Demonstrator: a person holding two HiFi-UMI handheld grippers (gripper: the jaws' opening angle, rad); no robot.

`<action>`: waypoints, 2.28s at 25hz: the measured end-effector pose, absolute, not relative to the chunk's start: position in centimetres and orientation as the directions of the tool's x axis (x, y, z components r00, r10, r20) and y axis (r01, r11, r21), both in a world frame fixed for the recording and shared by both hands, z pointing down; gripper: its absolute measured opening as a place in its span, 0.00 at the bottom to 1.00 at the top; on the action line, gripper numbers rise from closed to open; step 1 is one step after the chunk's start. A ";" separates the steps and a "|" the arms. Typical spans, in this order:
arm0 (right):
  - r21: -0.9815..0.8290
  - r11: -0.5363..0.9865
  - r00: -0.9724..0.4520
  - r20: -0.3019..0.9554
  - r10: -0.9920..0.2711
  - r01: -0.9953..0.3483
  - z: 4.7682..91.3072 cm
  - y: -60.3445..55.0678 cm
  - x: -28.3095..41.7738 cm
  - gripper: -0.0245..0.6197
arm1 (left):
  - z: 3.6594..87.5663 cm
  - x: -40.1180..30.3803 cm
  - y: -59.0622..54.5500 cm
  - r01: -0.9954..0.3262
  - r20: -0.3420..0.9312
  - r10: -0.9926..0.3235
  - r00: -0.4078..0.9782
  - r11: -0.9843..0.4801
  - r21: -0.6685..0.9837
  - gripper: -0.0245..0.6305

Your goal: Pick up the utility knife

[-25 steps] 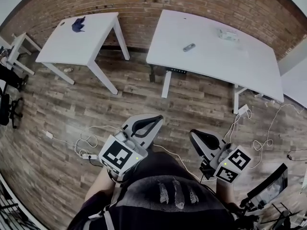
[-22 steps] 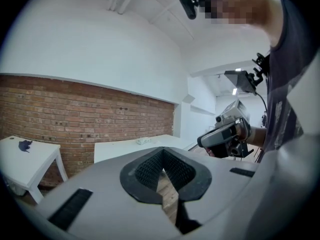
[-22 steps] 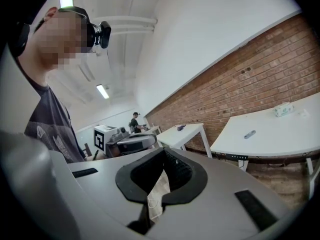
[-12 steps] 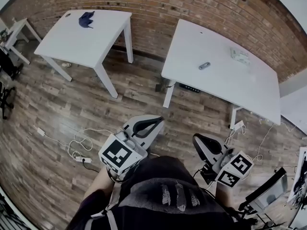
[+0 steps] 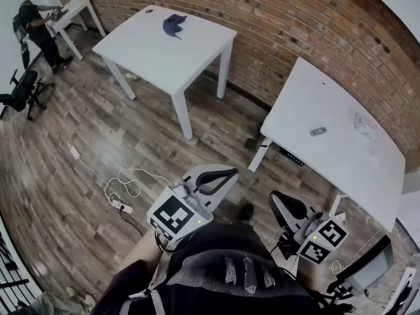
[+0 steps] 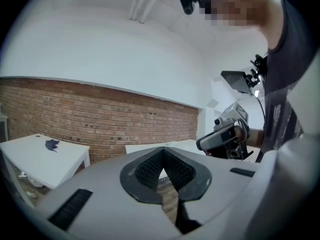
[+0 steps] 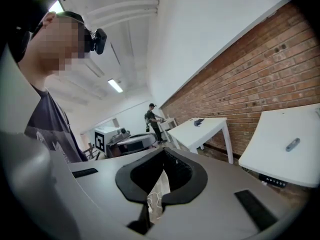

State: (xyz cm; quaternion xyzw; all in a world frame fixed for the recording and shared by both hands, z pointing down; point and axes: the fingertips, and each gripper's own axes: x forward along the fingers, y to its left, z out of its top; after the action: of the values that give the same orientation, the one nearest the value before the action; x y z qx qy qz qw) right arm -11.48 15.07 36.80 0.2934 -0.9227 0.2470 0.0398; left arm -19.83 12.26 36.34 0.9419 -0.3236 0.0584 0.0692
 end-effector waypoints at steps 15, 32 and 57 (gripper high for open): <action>-0.487 0.865 -0.992 0.087 -0.087 -0.118 33.7 13.5 -10.4 0.04 | 31.3 -18.3 12.7 -0.876 0.232 -0.861 0.452 -0.478 -0.067 0.03; -0.488 0.873 -0.999 -0.027 -0.025 -0.009 37.3 6.7 -2.2 0.04 | 33.7 -10.0 7.5 -0.892 0.263 -0.888 0.377 -0.425 -0.155 0.03; -0.491 0.303 -0.475 0.275 -0.836 -0.817 38.5 -5.9 12.3 0.04 | 51.6 10.0 -14.1 -0.226 0.521 -0.202 0.829 -0.974 -0.019 0.03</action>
State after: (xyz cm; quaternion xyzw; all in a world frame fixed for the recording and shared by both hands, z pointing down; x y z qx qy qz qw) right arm 12.33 -5.86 38.52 0.5122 -0.8069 0.2938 -0.0164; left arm 10.02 -14.13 51.57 0.9561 -0.1119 0.2701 0.0217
